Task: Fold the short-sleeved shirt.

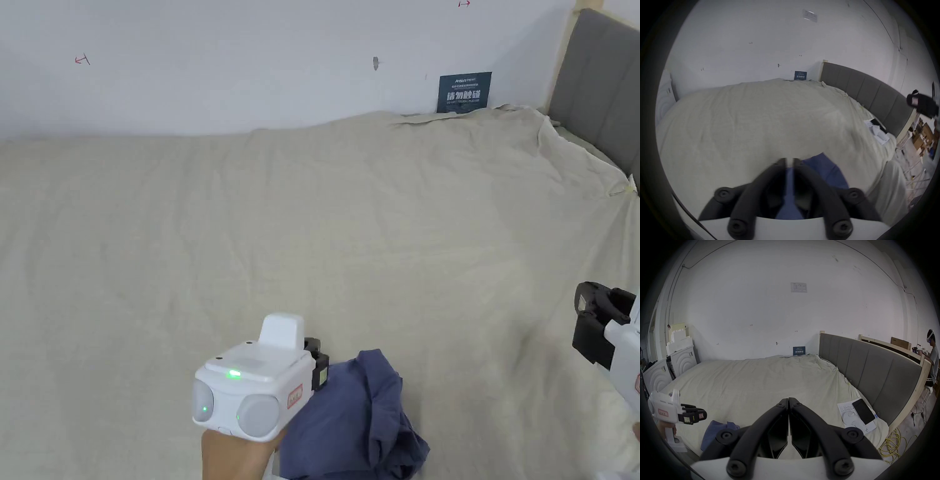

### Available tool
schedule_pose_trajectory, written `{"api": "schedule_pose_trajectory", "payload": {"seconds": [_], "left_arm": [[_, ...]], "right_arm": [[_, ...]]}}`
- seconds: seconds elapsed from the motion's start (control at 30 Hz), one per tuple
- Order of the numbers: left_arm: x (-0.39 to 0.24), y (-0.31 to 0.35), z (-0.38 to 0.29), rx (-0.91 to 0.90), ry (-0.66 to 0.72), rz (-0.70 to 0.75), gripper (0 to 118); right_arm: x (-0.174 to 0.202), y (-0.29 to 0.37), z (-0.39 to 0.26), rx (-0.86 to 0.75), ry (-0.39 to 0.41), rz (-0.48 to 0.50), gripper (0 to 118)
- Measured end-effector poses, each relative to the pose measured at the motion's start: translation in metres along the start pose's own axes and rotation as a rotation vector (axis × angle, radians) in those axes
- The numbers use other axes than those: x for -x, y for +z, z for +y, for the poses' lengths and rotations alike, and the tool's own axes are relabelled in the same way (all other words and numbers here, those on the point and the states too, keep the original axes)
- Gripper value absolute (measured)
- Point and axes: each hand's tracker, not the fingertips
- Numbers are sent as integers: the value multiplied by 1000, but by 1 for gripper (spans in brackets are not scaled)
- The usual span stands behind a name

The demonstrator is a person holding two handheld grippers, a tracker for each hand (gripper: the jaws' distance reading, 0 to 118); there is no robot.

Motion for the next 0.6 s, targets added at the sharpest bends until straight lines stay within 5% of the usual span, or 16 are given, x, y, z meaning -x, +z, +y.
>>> {"api": "schedule_pose_trajectory", "payload": {"seconds": [0.6], "left_arm": [[-78, -65, -67, 141, -155, -52, 0]], "right_arm": [[-24, 0, -11, 25, -21, -35, 0]]}}
